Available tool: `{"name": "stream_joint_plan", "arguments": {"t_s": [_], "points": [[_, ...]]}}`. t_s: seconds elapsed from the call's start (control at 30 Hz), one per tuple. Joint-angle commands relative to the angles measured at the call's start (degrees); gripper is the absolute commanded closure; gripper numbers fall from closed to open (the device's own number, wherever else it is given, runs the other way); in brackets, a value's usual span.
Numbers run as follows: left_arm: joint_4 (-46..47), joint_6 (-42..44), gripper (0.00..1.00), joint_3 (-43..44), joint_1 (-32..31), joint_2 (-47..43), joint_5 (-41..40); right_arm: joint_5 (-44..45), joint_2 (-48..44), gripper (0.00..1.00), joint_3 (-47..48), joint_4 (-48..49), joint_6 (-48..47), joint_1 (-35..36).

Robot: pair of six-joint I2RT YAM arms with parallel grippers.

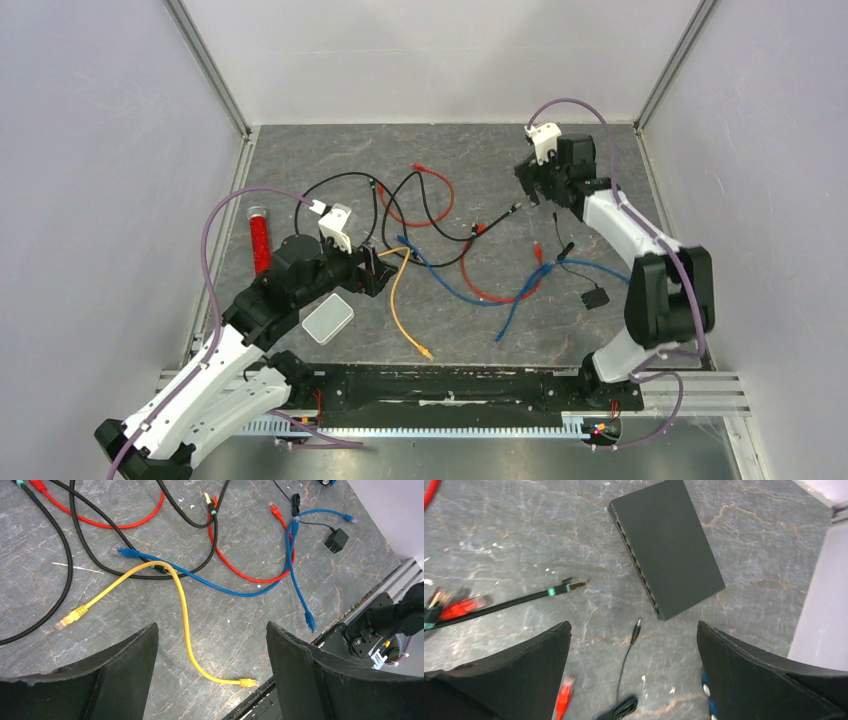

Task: Insert the plug into the switch port
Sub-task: Adjust the switch port at the center of the board.

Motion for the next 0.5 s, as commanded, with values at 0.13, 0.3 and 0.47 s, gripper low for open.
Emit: {"name": "stream_joint_plan", "arguments": {"t_s": [0.13, 0.3, 0.47], "points": [[0.76, 3.25, 0.16, 0.85, 0.21, 0.93, 1.23, -14.56, 16.59, 0.02, 14.82, -5.07, -5.70, -7.97], [0.60, 3.47, 0.16, 0.76, 0.21, 1.32, 0.05, -14.58, 25.06, 0.02, 24.18, -5.85, -5.68, -10.74], [0.59, 3.80, 0.16, 0.68, 0.21, 1.61, -1.86, -15.13, 31.86, 0.06, 34.42, -7.27, -2.12, -14.72]]}}
